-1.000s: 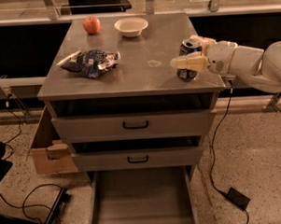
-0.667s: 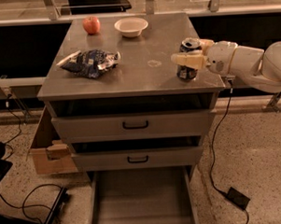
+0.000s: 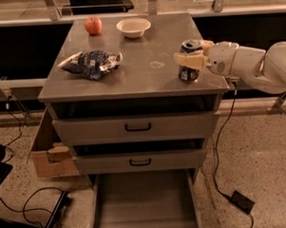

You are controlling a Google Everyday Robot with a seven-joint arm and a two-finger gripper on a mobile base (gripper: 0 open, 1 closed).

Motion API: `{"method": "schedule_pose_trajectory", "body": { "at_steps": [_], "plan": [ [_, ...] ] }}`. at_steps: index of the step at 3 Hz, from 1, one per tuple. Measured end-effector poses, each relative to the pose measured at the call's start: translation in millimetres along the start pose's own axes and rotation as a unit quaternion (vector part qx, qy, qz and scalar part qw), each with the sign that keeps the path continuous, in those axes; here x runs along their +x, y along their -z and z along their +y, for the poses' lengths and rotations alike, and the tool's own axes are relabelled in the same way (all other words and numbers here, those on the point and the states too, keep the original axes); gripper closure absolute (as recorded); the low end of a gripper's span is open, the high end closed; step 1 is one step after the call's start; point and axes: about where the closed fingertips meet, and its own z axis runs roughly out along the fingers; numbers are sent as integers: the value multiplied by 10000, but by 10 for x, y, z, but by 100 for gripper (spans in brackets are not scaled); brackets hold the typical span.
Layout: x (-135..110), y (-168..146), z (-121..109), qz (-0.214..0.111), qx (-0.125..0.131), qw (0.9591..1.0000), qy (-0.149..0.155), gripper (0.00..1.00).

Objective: Place pepsi can into bottom drawer

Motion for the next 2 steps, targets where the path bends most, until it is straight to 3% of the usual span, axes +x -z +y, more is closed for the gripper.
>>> {"method": "schedule_pose_trajectory", "body": {
  "at_steps": [1,2],
  "plan": [
    [26,-30,28,-17,-63,9999,-77,100],
    [-208,79,340,70,-231,9996,163,100]
  ]
}}
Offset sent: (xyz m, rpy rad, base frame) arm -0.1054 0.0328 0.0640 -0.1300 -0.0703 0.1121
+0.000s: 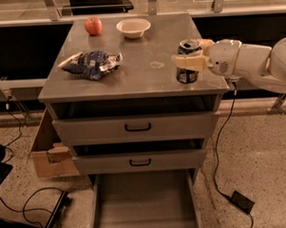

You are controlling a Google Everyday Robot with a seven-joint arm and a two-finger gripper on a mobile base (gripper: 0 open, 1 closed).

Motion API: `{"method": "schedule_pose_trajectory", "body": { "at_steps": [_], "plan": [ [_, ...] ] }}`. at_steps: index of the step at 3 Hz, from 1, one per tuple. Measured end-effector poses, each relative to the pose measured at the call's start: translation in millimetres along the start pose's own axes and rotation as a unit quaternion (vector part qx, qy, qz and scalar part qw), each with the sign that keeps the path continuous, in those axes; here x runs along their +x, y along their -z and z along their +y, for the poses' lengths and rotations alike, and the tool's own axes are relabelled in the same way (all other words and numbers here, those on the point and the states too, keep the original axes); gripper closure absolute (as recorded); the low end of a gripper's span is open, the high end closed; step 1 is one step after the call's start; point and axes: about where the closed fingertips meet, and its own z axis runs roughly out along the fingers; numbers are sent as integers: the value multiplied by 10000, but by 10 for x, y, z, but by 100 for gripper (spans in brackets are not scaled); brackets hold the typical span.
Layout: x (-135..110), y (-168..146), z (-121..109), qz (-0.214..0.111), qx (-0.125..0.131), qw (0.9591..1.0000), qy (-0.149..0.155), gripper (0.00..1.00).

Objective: Place pepsi can into bottom drawer

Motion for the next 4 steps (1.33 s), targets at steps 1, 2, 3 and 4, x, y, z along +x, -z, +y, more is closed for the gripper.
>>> {"method": "schedule_pose_trajectory", "body": {
  "at_steps": [1,2,3,4],
  "plan": [
    [-407,237,559,60,-33,9992,396,100],
    [-537,424,1159,22,64,9983,578,100],
    [-290,562,1642,-68,207,9980,601,100],
    [120,978,1804,193,472,9965,670,100]
  ]
}}
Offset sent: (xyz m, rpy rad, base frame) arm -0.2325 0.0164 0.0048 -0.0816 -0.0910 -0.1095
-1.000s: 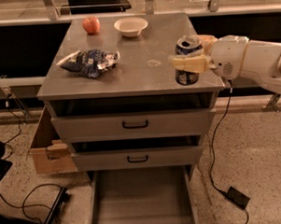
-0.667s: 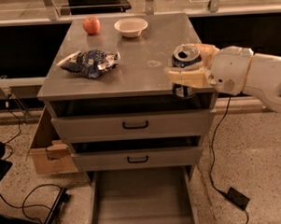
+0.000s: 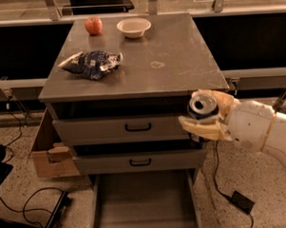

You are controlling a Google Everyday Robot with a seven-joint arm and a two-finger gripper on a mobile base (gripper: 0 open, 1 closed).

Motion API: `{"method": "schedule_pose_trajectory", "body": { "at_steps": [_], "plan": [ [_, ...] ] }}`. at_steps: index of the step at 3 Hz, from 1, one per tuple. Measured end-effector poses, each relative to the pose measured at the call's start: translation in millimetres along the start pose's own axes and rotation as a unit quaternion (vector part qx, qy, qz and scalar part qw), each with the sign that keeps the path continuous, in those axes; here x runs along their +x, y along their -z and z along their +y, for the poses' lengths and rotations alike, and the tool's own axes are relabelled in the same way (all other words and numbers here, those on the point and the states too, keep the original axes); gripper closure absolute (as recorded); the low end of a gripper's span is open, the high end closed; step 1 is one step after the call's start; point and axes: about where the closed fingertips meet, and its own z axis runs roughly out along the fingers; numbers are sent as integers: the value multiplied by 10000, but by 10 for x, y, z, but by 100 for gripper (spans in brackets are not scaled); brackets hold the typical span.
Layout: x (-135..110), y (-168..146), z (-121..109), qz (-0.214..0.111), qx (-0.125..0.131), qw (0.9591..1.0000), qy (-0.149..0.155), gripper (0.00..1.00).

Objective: Place pepsi can into bottom drawer

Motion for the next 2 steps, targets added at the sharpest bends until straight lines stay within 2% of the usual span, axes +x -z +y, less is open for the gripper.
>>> {"method": "schedule_pose_trajectory", "body": {
  "at_steps": [1,2],
  "plan": [
    [647,354,-140,514,170,9985,68,100],
    [835,457,-184,720,205,9971,111,100]
  ]
}}
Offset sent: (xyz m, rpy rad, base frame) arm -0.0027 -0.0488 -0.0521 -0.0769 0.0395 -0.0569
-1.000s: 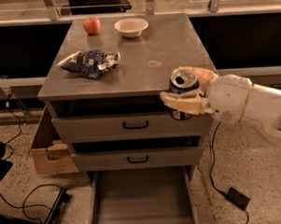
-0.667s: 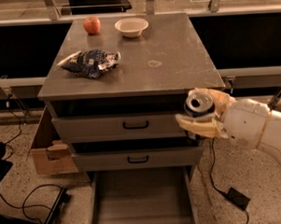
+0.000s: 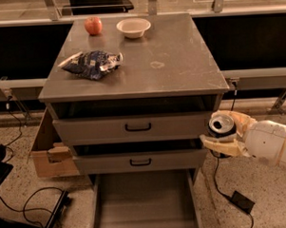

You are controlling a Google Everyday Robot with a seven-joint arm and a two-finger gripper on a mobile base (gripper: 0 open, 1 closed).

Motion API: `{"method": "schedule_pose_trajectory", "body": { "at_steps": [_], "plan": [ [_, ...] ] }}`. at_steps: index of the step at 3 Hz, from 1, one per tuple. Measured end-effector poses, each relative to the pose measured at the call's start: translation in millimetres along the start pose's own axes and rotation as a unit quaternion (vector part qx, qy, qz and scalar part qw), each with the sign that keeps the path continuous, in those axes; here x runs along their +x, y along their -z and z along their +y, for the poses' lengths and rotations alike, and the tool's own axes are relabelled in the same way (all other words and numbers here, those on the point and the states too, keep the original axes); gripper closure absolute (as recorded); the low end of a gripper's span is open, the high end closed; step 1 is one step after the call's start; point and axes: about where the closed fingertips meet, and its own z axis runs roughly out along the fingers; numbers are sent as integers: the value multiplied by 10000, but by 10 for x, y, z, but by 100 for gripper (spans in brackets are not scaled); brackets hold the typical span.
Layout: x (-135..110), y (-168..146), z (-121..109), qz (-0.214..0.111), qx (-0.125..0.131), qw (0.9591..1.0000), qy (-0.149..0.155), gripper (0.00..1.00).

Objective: Place pepsi can into bottom drawer

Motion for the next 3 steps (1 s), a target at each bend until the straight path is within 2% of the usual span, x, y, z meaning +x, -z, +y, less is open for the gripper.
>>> {"method": "schedule_pose_trajectory", "body": {
  "at_steps": [1,2,3],
  "plan": [
    [26,-73,33,-38,-83,10000,-38,100],
    [228,-282,168,-218,-245,9993,-185,100],
    [700,-773,458,-599,-449,9963,-421,100]
  ]
}}
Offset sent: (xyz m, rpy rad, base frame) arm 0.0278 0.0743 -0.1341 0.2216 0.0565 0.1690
